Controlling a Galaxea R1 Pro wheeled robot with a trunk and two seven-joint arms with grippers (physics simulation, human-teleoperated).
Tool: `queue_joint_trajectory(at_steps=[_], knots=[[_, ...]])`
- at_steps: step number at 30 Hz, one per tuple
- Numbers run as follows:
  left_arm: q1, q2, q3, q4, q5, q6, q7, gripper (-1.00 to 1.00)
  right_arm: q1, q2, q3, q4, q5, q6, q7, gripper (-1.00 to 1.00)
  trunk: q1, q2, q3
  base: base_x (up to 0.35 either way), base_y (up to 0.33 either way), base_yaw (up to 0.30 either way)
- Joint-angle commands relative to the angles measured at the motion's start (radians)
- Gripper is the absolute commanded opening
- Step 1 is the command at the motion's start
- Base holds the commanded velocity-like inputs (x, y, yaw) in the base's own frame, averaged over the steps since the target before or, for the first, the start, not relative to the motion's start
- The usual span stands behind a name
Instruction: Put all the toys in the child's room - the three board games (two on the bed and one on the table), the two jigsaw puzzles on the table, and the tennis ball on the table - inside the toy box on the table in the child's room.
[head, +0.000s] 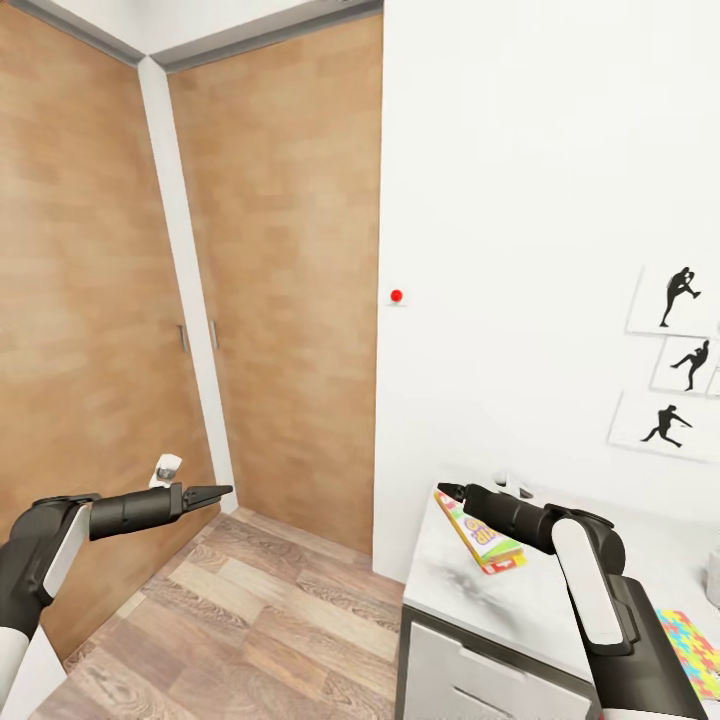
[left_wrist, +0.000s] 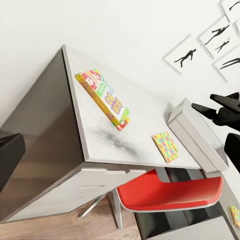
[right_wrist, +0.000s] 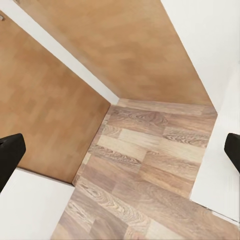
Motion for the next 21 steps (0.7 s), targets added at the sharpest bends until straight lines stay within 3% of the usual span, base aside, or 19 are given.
queue_joint_trajectory(at_steps=[1,11,21], knots=[[0.0,0.0,0.0,0.0,0.003,0.007,-0.001,1.0,0.0,0.0,-0.001,0.0,-0.001,0.004,0.0,1.0,0.0,-0.001,-0.001,-0.136,-0.052,0.0],[0.0,0.0,0.0,0.0,0.003,0.007,0.0,1.0,0.0,0.0,0.0,0.0,-0.001,0.005,0.0,1.0,0.0,-0.001,-0.001,-0.073,-0.199,0.0],[0.0,0.0,0.0,0.001,0.003,0.008,0.001,1.0,0.0,0.0,0.001,0.0,-0.001,0.004,0.0,1.0,0.0,-0.001,-0.001,0.034,-0.27,0.0]])
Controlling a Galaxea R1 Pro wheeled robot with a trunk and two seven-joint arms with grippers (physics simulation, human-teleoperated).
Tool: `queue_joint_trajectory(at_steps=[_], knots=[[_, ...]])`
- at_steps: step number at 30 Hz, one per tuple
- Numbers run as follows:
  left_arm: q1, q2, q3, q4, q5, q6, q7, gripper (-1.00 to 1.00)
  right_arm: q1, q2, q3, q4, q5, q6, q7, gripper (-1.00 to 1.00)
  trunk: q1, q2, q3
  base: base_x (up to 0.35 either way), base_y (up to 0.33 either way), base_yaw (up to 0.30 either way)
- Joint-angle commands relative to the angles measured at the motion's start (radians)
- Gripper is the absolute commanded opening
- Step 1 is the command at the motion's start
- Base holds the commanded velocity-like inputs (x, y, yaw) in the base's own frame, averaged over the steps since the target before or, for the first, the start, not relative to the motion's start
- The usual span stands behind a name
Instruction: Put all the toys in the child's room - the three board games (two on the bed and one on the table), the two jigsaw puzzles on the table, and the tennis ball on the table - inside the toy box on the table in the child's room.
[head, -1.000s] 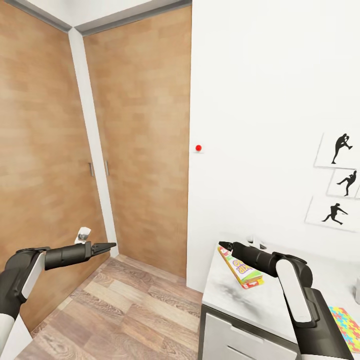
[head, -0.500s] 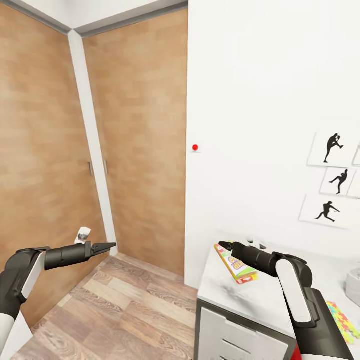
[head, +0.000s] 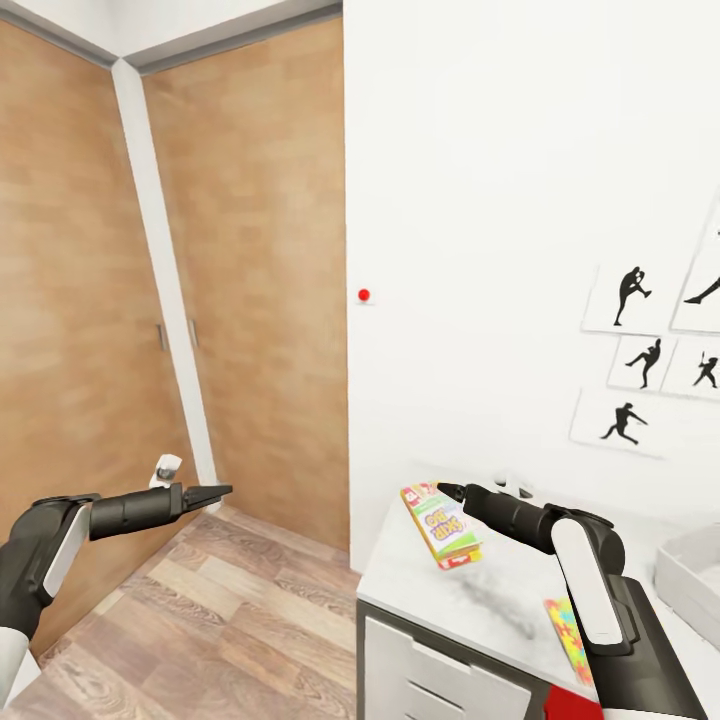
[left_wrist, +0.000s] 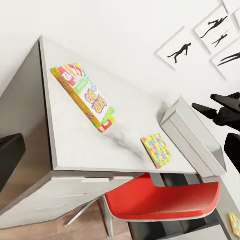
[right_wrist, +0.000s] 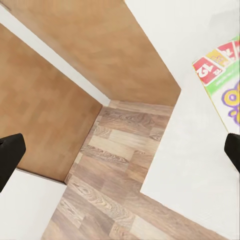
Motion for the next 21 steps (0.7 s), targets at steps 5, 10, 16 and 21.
queue_joint_trajectory(at_steps=[5,10,16,21], knots=[[0.0,0.0,0.0,0.0,0.003,0.007,-0.001,1.0,0.0,0.0,-0.001,0.0,-0.001,0.005,0.0,1.0,0.001,-0.001,-0.001,0.126,-0.101,0.0],[0.0,0.0,0.0,0.0,0.003,0.008,-0.001,1.0,0.0,0.0,-0.001,-0.001,-0.002,0.006,0.0,1.0,0.001,-0.001,-0.001,0.058,-0.031,0.025],[0.0,0.0,0.0,0.0,0.003,0.008,-0.001,1.0,0.0,0.0,-0.001,-0.003,-0.002,0.006,0.0,1.0,0.001,-0.001,-0.001,-0.015,0.0,0.186],[0.0,0.0,0.0,0.0,0.003,0.006,-0.001,1.0,0.0,0.0,0.005,-0.003,-0.002,0.006,0.0,1.0,0.001,-0.001,-0.001,-0.124,0.066,0.266]])
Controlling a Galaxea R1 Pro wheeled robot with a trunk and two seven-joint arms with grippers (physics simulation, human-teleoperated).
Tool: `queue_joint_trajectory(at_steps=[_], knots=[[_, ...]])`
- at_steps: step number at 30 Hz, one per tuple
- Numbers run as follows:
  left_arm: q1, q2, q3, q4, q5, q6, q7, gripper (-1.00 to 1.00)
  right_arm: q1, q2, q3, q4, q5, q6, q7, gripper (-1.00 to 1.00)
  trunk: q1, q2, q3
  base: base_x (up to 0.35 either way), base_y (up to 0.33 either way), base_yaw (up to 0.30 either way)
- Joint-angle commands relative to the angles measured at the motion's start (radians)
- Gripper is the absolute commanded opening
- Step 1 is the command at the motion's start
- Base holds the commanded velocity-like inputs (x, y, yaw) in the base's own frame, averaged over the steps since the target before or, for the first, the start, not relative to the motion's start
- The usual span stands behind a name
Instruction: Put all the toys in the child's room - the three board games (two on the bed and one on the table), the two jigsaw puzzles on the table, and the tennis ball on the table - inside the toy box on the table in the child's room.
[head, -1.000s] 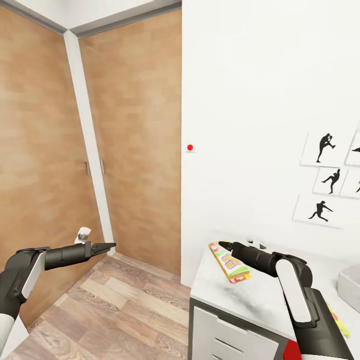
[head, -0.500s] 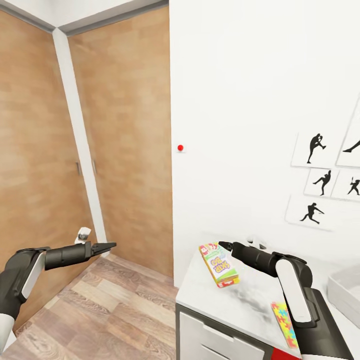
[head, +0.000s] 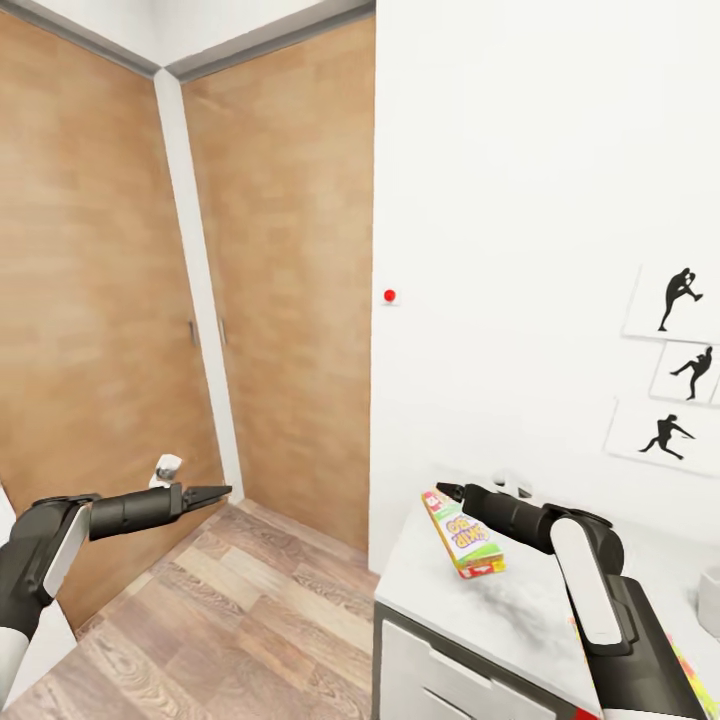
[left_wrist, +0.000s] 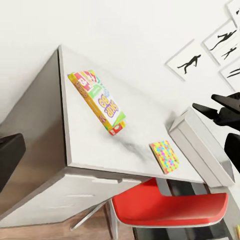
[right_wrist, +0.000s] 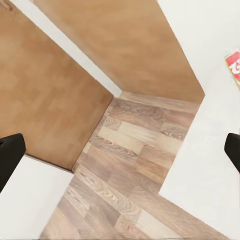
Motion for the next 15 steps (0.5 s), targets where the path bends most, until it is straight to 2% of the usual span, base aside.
queue_joint_trajectory(at_steps=[1,8,15], knots=[[-0.001,0.0,0.0,0.001,0.003,0.007,-0.001,1.0,0.0,0.0,0.002,-0.001,-0.001,0.005,0.0,1.0,0.0,-0.001,-0.001,-0.108,0.061,0.283],[-0.001,0.0,0.0,0.0,0.003,0.006,-0.001,1.0,0.0,0.0,0.022,-0.001,0.0,0.005,0.0,1.0,0.0,-0.001,-0.001,-0.041,0.023,0.277],[-0.001,0.0,0.0,0.001,0.003,0.006,-0.001,1.0,0.0,0.0,0.026,-0.001,0.0,0.005,0.0,1.0,0.0,-0.001,-0.001,-0.008,0.005,0.106]])
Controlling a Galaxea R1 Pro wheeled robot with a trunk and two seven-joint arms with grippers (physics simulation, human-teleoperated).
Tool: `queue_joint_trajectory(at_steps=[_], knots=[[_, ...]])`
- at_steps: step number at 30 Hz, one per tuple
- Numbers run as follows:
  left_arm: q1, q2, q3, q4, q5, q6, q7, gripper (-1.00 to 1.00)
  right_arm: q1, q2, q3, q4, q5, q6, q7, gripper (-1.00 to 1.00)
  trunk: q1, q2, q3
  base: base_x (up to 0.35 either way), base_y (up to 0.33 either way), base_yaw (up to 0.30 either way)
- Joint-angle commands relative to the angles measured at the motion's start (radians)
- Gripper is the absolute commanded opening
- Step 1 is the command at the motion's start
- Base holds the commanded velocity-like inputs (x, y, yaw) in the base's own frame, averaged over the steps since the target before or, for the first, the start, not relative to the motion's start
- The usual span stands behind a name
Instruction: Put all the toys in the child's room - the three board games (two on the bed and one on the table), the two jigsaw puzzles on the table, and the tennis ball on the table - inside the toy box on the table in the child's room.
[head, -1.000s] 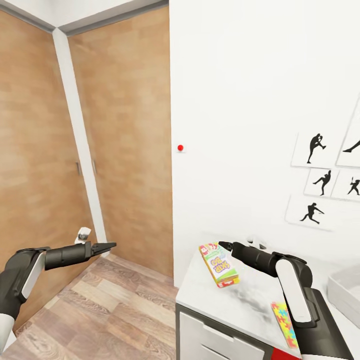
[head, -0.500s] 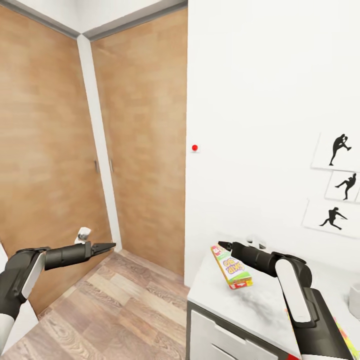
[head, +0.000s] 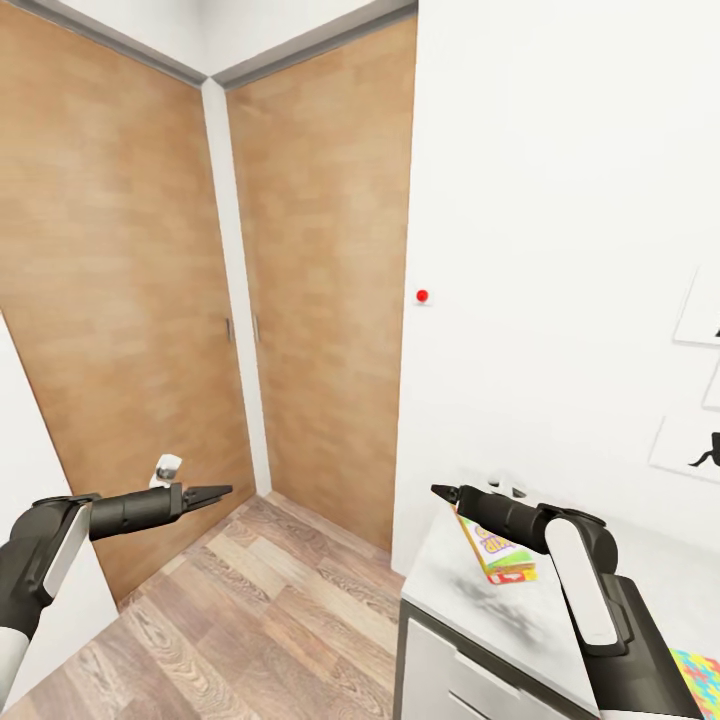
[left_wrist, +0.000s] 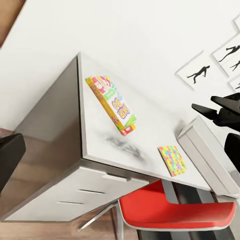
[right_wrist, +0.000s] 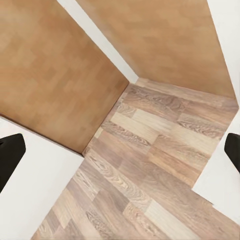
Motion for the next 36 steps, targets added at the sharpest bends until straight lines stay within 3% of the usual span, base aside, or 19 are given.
queue_joint_trajectory(at_steps=[1,36], knots=[[0.0,0.0,0.0,0.0,0.003,0.007,-0.001,1.0,0.0,0.0,0.0,0.0,-0.001,0.005,0.0,1.0,0.0,-0.001,0.0,-0.003,0.002,0.039],[0.0,0.0,-0.002,0.001,0.003,0.007,-0.001,1.0,0.0,0.0,0.023,0.0,-0.001,0.003,-0.01,1.0,0.0,-0.001,0.0,0.0,0.0,0.005]])
